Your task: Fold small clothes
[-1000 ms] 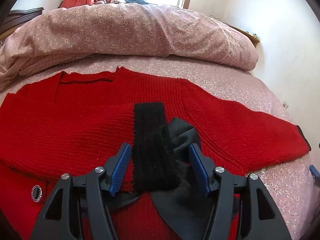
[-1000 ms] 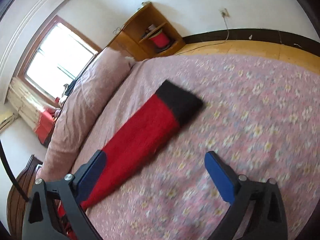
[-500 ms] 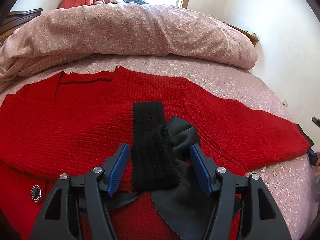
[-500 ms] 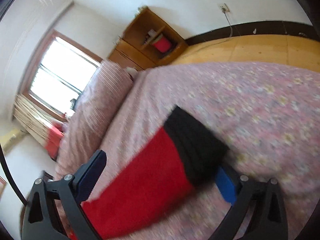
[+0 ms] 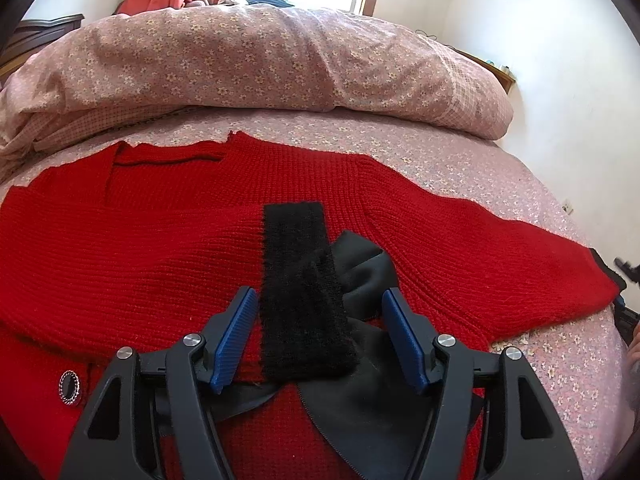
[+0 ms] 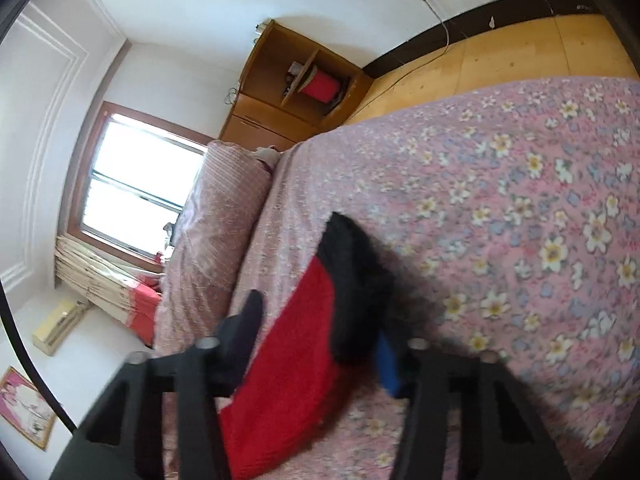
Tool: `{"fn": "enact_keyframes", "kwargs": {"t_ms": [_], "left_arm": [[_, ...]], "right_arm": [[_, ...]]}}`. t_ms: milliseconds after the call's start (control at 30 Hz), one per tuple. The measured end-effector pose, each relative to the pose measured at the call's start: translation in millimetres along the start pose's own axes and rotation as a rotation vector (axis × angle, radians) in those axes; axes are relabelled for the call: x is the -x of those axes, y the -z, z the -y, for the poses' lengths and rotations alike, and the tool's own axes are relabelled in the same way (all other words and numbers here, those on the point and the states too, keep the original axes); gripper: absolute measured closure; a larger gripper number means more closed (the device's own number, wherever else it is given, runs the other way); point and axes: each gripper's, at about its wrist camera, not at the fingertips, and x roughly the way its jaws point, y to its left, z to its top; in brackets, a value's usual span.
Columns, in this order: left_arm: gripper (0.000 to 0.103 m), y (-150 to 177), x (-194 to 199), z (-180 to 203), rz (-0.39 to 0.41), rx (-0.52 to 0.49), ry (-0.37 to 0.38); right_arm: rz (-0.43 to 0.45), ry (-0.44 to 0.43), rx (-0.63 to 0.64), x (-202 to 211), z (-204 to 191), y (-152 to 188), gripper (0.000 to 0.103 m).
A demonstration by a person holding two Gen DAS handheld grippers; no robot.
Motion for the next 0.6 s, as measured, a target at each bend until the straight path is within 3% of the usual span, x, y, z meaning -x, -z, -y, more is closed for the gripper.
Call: {"fn": "enact_keyframes", "kwargs": {"t_ms": [67,200,300,500,600], "left_arm": [[0.043,0.2,-0.1,-0.1,-0.001,0.0,-0.001],[0.043,-1.8,-0.1,1.3,-0.014,-0.008,-0.005],[0.043,-8.5,10.8,9.5,-0.03,-0.083,-0.017],[0.041,-30.2,61.3,17.0,-0.012,-0.146,0.061],[0.041,-46.3,97.4,3.0,0.026,-0.176,0.051]], "right_arm": [[0.006,0.051,0.018,-2.8,5.2,-0.9,0.091],[0.034,0.082,0.016,-0.9,2.2,3.3,0.092],[0.051,0.105,0.061,1.0,-29.2,5.1,0.092],[0.027,-0.014,0.324,-4.8,-150.2,41.9,0.092],[0.012,-0.146,0.435,-6.2,-219.3,78.6,0.092]]}}
